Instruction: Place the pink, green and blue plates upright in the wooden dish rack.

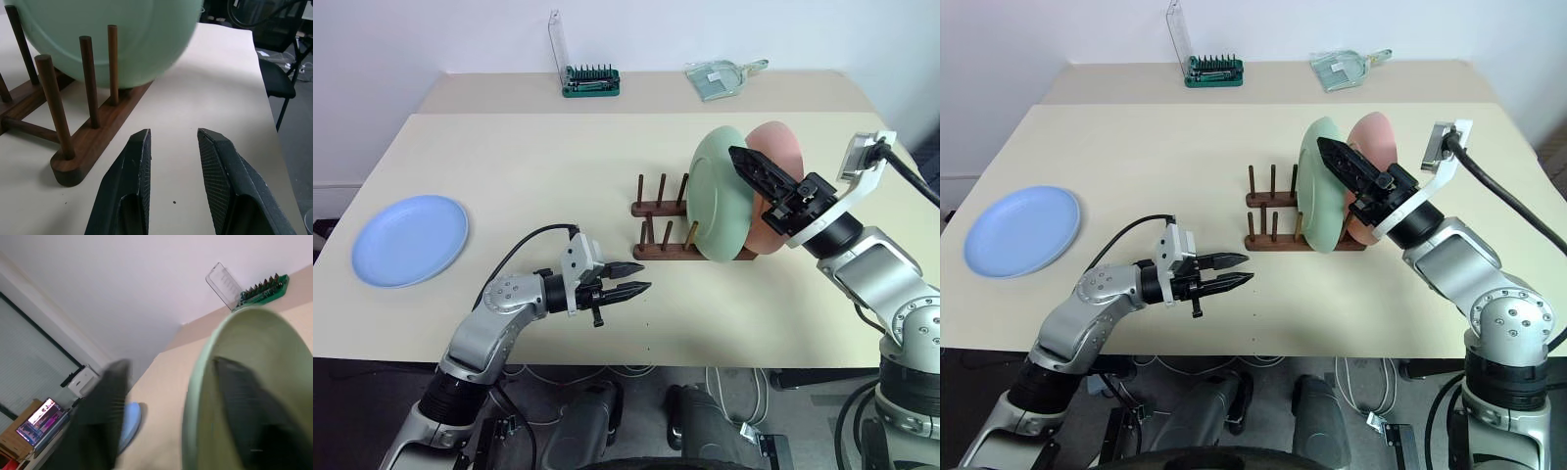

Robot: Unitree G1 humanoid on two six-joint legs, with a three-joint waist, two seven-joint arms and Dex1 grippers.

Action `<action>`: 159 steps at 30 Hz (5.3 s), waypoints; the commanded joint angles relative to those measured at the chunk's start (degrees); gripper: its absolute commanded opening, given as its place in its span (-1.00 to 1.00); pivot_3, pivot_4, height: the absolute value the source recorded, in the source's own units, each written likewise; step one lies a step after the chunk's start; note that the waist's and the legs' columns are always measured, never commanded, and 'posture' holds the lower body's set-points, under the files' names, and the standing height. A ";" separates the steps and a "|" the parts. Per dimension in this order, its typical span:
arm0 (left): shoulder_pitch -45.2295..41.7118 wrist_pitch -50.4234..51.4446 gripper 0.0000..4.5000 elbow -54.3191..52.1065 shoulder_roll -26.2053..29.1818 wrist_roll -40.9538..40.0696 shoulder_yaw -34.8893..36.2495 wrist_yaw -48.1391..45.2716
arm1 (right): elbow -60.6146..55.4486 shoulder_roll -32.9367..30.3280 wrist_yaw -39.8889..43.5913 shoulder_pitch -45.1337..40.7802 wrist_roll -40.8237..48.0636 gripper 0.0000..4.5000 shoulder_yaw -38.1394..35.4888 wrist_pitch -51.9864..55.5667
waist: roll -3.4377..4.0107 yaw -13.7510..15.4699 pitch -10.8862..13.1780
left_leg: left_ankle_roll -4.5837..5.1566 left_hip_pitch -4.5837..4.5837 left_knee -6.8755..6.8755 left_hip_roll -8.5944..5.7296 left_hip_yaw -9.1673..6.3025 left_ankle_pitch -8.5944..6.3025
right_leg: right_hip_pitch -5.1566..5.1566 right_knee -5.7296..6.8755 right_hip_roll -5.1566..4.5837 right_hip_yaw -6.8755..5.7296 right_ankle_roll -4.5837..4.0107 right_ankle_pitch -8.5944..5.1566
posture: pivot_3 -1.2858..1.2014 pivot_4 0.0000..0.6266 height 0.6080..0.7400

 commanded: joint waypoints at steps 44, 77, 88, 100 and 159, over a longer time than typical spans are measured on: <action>-4.11 48.35 0.99 -8.21 0.67 18.48 58.93 63.61 | 6.56 -10.34 57.28 -24.13 -55.47 0.80 19.35 -10.14 | -1.21 1.03 0.40 | -0.31 -0.02 0.09 -0.09 -0.03 -0.15 | -0.25 0.07 0.08 0.01 0.35 0.14 | 0.03 -0.52 1.00; -12.34 39.48 -0.99 1.19 -6.64 8.41 55.78 56.16 | 0.87 -8.56 54.72 -17.15 -57.02 0.80 15.85 -7.63 | -1.30 1.46 0.35 | -0.52 0.02 0.08 0.00 -0.05 -0.02 | -0.16 0.16 0.16 0.07 0.26 0.20 | 0.03 -0.52 1.00; -27.08 23.63 -0.99 -8.62 -10.73 8.08 35.59 55.65 | 3.00 -7.16 53.65 -22.38 -69.64 0.80 21.03 -16.02 | -1.67 1.01 0.34 | -0.79 0.01 0.11 0.00 0.00 0.14 | -0.06 0.11 0.15 0.06 0.29 0.26 | 0.03 -0.52 1.00; -34.55 27.15 -0.99 -9.48 -17.55 6.18 24.61 57.98 | 14.05 -4.57 47.63 -31.18 -96.00 0.80 29.77 -36.92 | -1.70 0.04 0.36 | -0.93 0.00 0.12 -0.02 -0.03 0.25 | -0.07 0.17 0.25 0.12 0.29 0.27 | 0.03 -0.52 1.00; 5.26 6.11 0.99 -10.97 4.62 -4.21 22.96 22.85 | -3.21 21.53 21.73 -31.17 -40.50 -1.00 3.78 11.14 | -1.49 -1.57 0.31 | -1.06 0.17 -0.21 0.76 -0.05 0.32 | -0.37 0.17 1.42 1.34 -0.77 0.67 | 0.03 -0.52 1.00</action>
